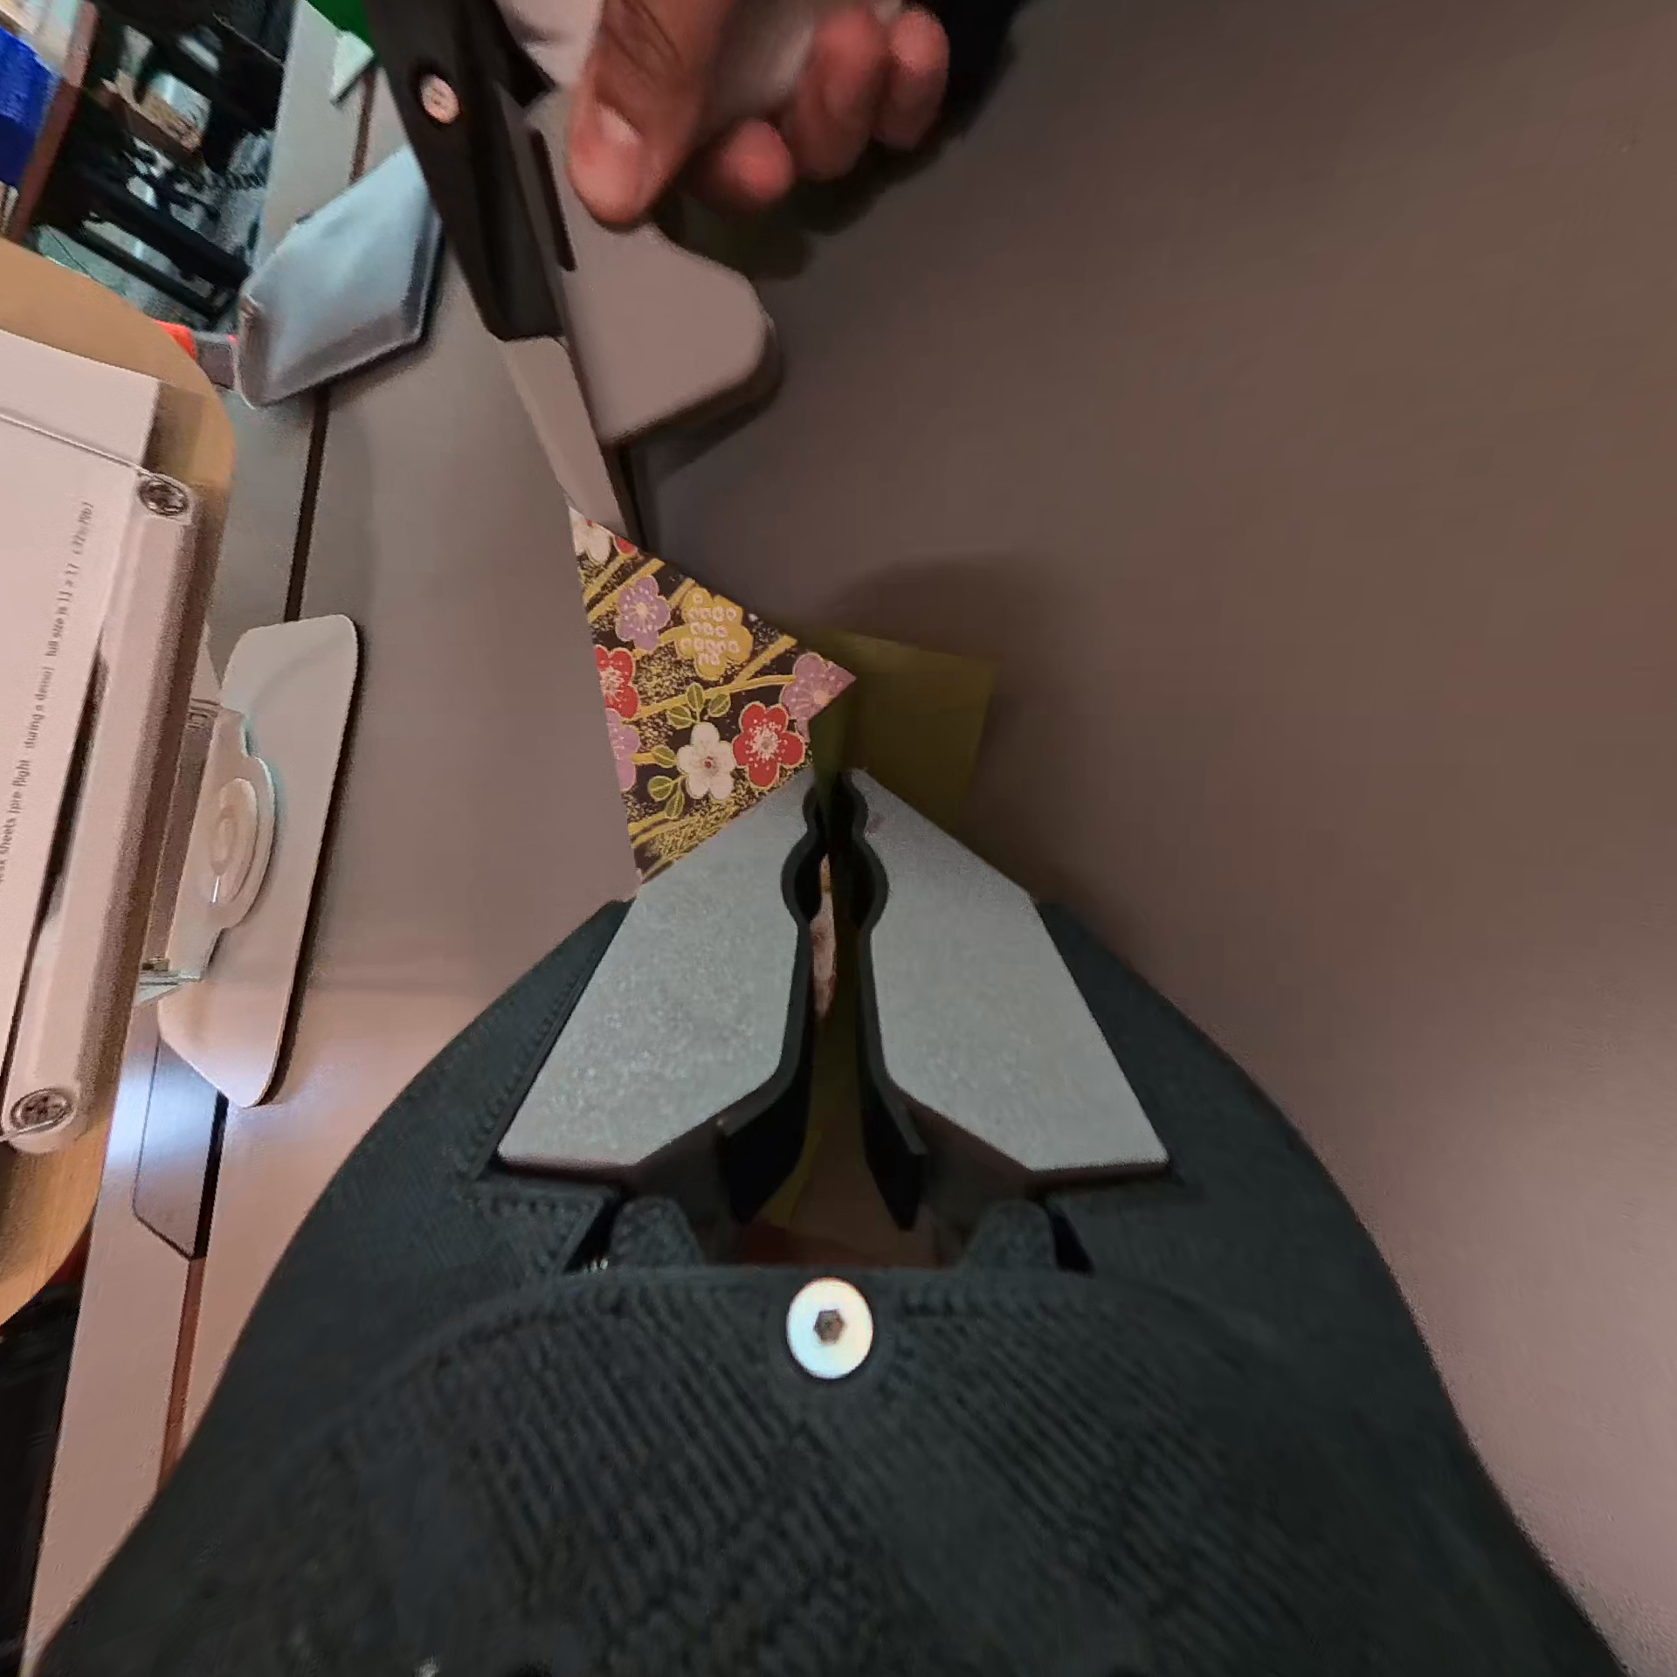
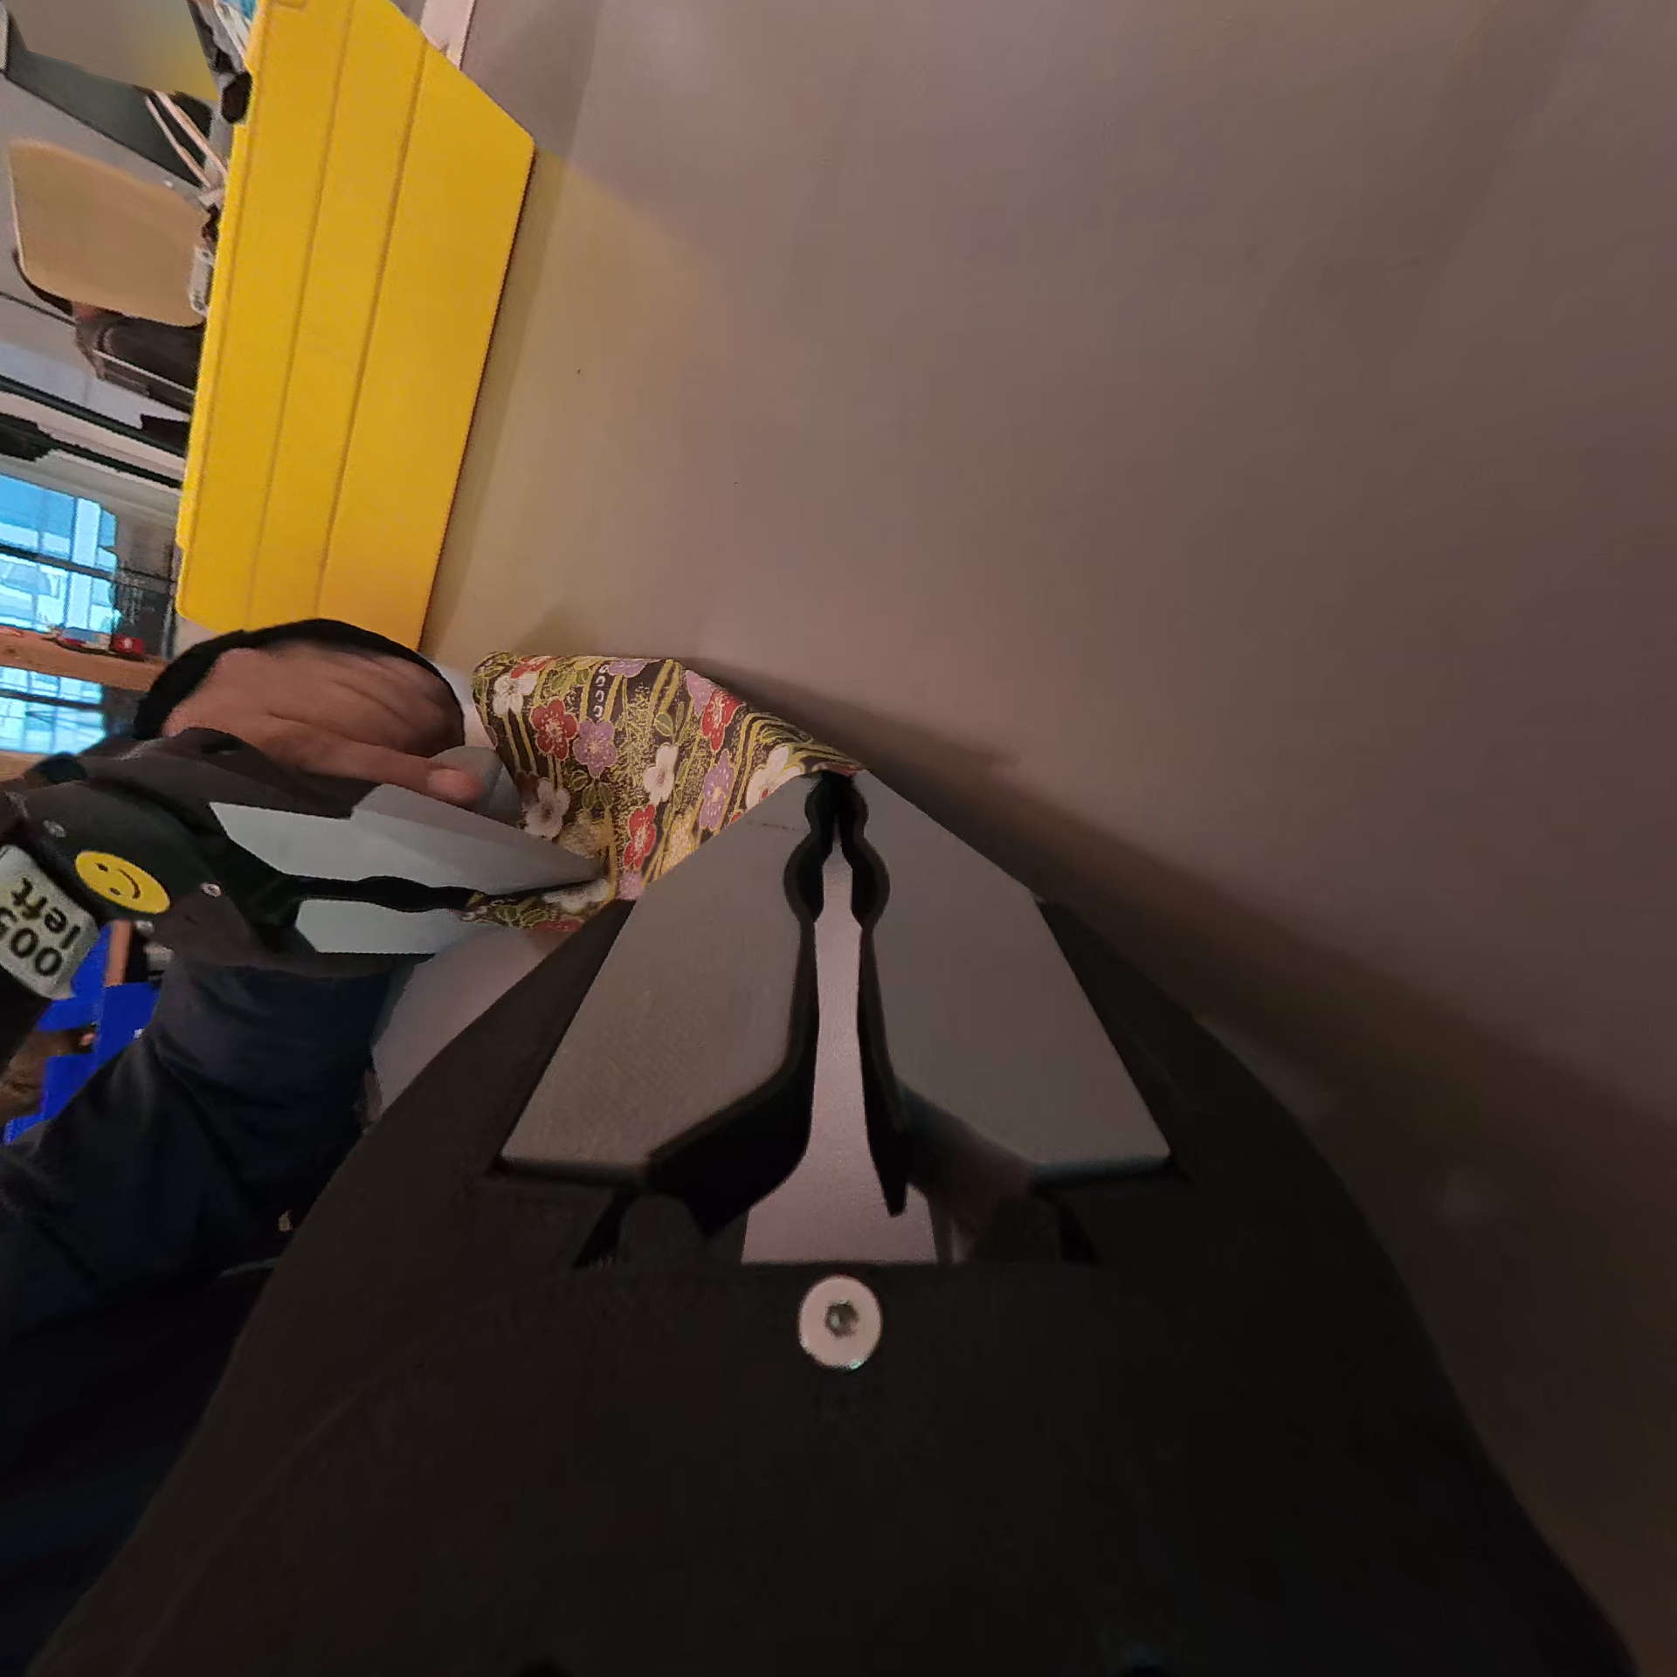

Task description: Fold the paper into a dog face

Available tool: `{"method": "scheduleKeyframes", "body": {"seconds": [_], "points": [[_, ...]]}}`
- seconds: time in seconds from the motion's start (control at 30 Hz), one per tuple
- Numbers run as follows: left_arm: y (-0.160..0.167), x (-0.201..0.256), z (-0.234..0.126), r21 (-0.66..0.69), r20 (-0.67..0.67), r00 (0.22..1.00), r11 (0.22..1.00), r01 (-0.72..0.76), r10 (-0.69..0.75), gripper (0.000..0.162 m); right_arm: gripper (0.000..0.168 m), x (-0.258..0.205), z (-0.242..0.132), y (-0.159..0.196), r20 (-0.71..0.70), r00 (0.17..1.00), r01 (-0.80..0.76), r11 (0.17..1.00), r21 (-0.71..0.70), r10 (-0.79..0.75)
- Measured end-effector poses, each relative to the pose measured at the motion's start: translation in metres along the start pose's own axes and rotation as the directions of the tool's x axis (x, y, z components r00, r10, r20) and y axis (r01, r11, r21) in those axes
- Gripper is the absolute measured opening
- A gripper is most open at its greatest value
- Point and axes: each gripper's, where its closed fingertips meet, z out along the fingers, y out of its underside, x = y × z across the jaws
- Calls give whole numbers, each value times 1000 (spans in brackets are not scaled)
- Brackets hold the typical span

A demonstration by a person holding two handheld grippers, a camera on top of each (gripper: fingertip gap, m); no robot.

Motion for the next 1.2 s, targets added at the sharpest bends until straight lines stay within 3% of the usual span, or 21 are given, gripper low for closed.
{"method": "scheduleKeyframes", "body": {"seconds": [0.13, 0.3, 0.47, 0.6, 0.73, 0.87, 0.93, 1.07, 1.2], "points": [[0, 6, 5, -11, -19, 1000, 1000, -2, 2, 0, 0, 8, -6, -4, -73, 997, 31, 999, 17, -29], [-15, 4, 5, 41, -12, 998, 998, 57, -57, 0, 0, 0, 2, -2, -21, 1000, 17, 1000, 21, -17], [-7, 8, -2, 4, -14, 999, 999, -39, 39, 0, 0, 0, 1, -2, -22, 1000, 9, 1000, 26, -8], [-12, 14, -7, 74, -45, 998, 996, -43, 46, 0, 0, 2, -1, -2, -21, 1000, 2, 1000, 25, -2], [-4, 19, -4, 53, -58, 995, 996, -74, 77, 0, 0, 5, -11, -2, -74, 997, 23, 1000, 21, -21], [-4, 19, -3, 76, -67, 996, 996, -52, 57, 0, 0, -33, -37, -17, 61, 995, 66, 988, 141, -75], [-5, 18, -3, 84, -66, 997, 996, -44, 50, 0, 0, -57, -28, -6, 111, 982, 142, 985, 94, -152], [-4, 17, -3, 90, -63, 997, 995, -41, 46, 0, 0, -68, 20, 32, 69, 967, 251, 961, -117, -244], [0, 15, -5, 68, -46, 997, 996, -61, 64, 0, 0, -57, 38, 39, 1, 964, 261, 950, -171, -265]]}}
